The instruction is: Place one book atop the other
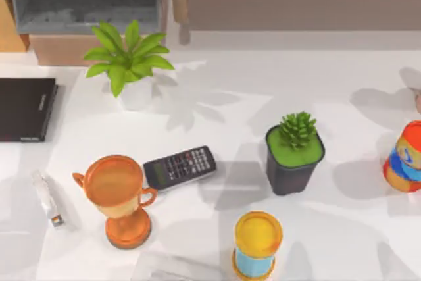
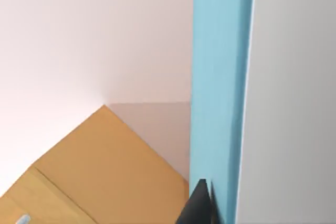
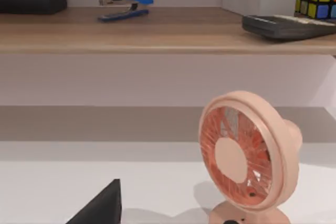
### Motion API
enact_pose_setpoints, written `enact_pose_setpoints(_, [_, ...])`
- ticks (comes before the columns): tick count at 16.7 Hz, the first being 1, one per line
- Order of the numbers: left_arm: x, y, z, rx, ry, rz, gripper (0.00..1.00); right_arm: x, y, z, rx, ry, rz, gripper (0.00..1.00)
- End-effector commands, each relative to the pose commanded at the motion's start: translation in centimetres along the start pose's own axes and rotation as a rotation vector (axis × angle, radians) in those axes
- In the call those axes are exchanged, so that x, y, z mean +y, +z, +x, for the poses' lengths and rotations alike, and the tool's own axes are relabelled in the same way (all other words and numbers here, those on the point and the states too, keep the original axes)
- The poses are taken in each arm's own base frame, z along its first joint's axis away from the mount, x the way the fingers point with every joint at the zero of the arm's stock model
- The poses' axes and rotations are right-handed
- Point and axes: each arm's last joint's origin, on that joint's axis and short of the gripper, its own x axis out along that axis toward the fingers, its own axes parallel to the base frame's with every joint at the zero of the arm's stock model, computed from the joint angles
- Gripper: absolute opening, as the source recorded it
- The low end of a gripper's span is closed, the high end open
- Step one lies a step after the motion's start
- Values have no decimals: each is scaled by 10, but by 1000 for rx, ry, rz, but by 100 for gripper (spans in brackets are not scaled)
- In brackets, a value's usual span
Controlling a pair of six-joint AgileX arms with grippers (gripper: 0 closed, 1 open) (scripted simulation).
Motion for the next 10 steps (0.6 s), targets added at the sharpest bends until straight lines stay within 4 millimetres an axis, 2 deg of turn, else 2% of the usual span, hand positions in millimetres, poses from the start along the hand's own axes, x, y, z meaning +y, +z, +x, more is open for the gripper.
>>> enact_pose_setpoints(4, [0, -51, -48, 122, -77, 371, 0, 0, 0, 0, 0, 0, 0, 100])
enact_pose_setpoints(7, [-18, -98, -77, 256, -234, 554, 0, 0, 0, 0, 0, 0, 0, 100])
enact_pose_setpoints(10, [-43, -139, -94, 357, -428, 645, 0, 0, 0, 0, 0, 0, 0, 100])
